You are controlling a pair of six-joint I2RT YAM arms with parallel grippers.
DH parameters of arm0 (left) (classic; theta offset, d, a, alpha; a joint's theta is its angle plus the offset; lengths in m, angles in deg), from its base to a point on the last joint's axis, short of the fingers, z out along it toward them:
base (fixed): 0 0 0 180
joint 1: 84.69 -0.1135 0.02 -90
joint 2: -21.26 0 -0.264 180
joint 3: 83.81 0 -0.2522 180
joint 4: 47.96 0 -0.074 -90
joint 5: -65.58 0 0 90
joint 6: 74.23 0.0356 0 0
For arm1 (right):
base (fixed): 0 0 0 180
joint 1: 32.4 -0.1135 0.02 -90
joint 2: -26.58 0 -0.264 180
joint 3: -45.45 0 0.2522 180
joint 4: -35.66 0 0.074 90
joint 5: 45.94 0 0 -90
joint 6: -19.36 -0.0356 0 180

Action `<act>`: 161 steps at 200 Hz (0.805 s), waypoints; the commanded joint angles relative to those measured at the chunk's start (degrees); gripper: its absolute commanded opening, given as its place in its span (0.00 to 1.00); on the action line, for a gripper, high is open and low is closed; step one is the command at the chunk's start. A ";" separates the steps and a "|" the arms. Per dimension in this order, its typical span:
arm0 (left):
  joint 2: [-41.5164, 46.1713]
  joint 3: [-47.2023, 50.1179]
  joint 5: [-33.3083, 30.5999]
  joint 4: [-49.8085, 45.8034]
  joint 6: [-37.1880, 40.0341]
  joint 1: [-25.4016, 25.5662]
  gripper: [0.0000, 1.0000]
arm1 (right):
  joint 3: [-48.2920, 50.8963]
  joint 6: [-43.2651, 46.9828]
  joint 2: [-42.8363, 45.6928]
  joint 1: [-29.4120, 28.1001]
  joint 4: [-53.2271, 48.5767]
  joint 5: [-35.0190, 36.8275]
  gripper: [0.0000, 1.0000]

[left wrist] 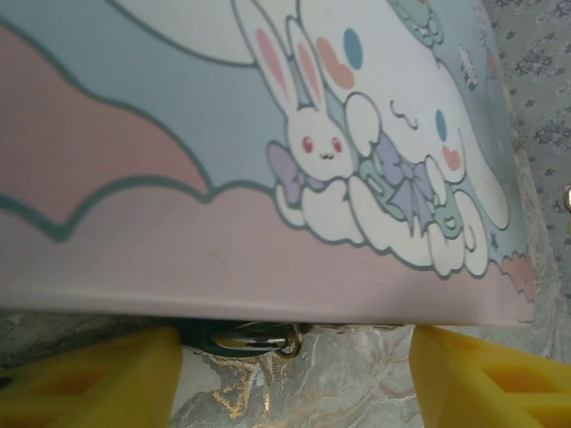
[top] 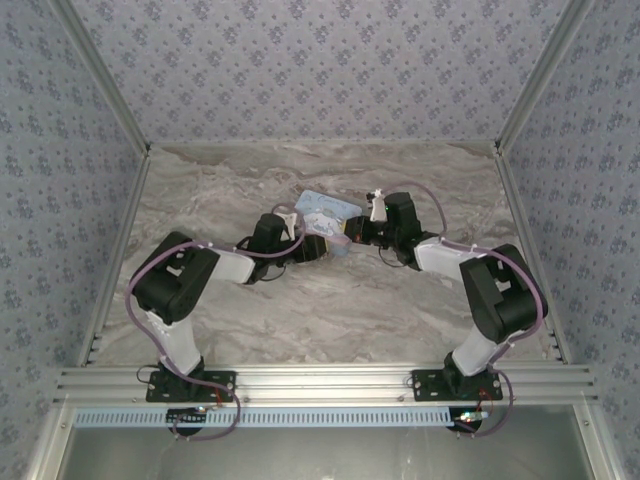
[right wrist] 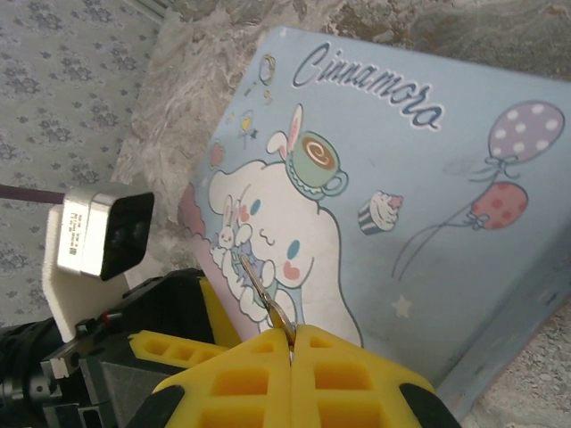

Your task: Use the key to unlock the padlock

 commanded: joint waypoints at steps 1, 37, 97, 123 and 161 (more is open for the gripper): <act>-1.96 1.46 -0.65 0.83 -0.82 1.43 0.65 | -2.13 0.20 -0.98 -0.16 1.07 0.96 0.00; -3.26 1.56 -2.70 1.23 -1.84 2.78 0.59 | -2.91 0.01 -2.43 -0.20 -0.78 2.46 0.00; -4.91 0.56 -4.67 1.97 -3.51 3.18 0.51 | -4.85 -0.44 -5.53 -0.29 -6.86 5.00 0.00; -5.59 0.16 -5.53 1.90 -4.24 3.72 0.47 | -4.82 -2.00 -6.63 -0.46 -7.54 5.32 0.00; -6.58 0.41 -7.62 2.41 -5.81 4.90 0.42 | -4.76 -2.20 -6.86 -0.81 -7.35 5.40 0.00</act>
